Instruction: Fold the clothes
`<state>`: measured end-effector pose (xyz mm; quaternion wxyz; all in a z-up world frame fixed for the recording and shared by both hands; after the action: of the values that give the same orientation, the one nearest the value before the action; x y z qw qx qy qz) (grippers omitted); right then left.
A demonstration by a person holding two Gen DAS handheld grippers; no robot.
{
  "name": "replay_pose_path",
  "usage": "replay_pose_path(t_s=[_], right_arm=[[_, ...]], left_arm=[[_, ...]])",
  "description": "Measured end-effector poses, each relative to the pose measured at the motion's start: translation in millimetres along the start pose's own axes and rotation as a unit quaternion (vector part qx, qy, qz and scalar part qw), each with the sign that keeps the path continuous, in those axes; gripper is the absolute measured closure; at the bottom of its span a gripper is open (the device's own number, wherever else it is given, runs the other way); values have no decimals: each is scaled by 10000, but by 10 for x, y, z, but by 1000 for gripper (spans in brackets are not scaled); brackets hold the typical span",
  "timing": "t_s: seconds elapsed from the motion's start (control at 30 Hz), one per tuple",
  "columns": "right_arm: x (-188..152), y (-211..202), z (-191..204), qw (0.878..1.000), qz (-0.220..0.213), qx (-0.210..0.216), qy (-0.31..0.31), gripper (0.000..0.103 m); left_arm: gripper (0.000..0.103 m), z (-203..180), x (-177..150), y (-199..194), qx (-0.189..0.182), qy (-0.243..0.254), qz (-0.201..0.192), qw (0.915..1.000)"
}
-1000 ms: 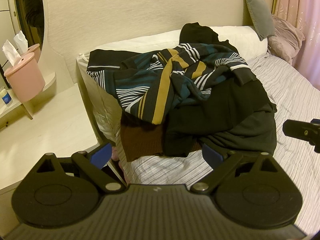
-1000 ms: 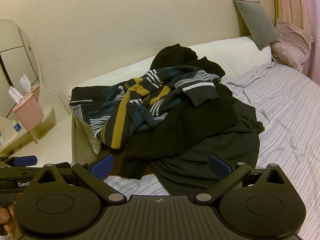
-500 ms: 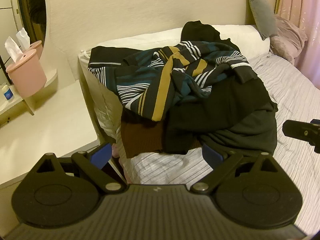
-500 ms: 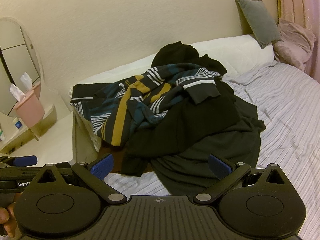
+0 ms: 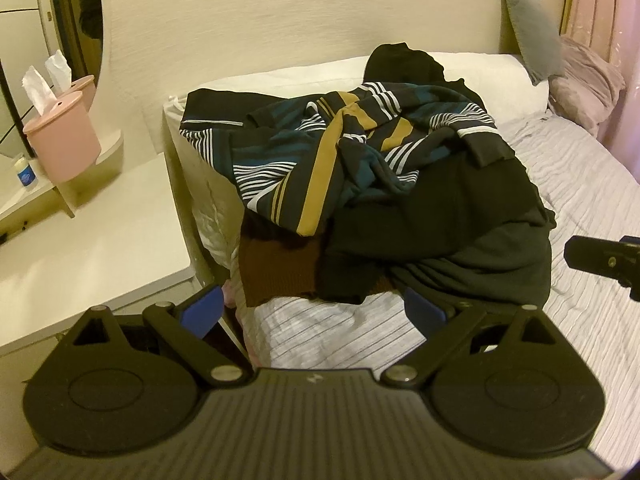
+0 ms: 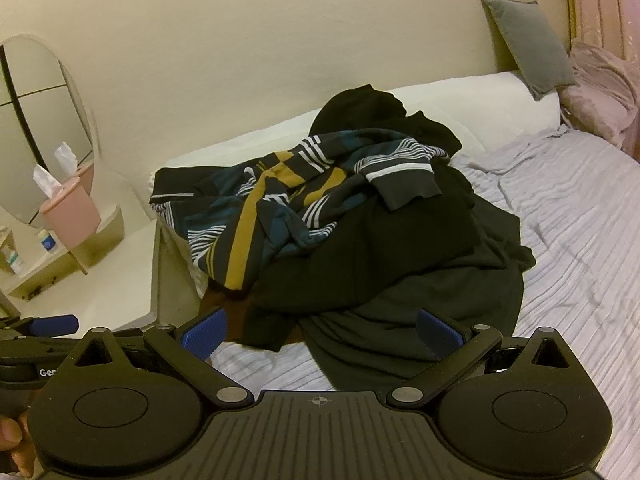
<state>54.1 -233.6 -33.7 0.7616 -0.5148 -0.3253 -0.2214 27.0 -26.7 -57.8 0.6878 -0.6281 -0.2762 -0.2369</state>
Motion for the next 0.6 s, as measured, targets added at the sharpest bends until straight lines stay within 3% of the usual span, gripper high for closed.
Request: replay_pose_path(t_s=[0.2, 0.37, 0.6], right_arm=[[55, -101, -106, 9992, -209, 311, -127, 0], [144, -117, -92, 9958, -454, 484, -631, 0], [391, 260, -64, 9924, -392, 700, -929, 0]], left_arm=[[8, -36, -32, -72, 101, -34, -6, 9999], [8, 49, -19, -47, 146, 272, -81, 9995], [8, 315, 296, 590, 0, 1010, -59, 9949]])
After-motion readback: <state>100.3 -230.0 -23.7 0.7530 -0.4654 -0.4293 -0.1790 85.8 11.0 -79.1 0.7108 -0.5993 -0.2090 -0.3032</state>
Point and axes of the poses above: each gripper's, at about its wrist camera, not at the fingertips, and y roughly the way its jaws point, z to its left, x to its top, the point moved 7 cm from there along y, roughly the way its jaws point, and after that the axes turned 2 degrees about y, right-handed, at the moved point
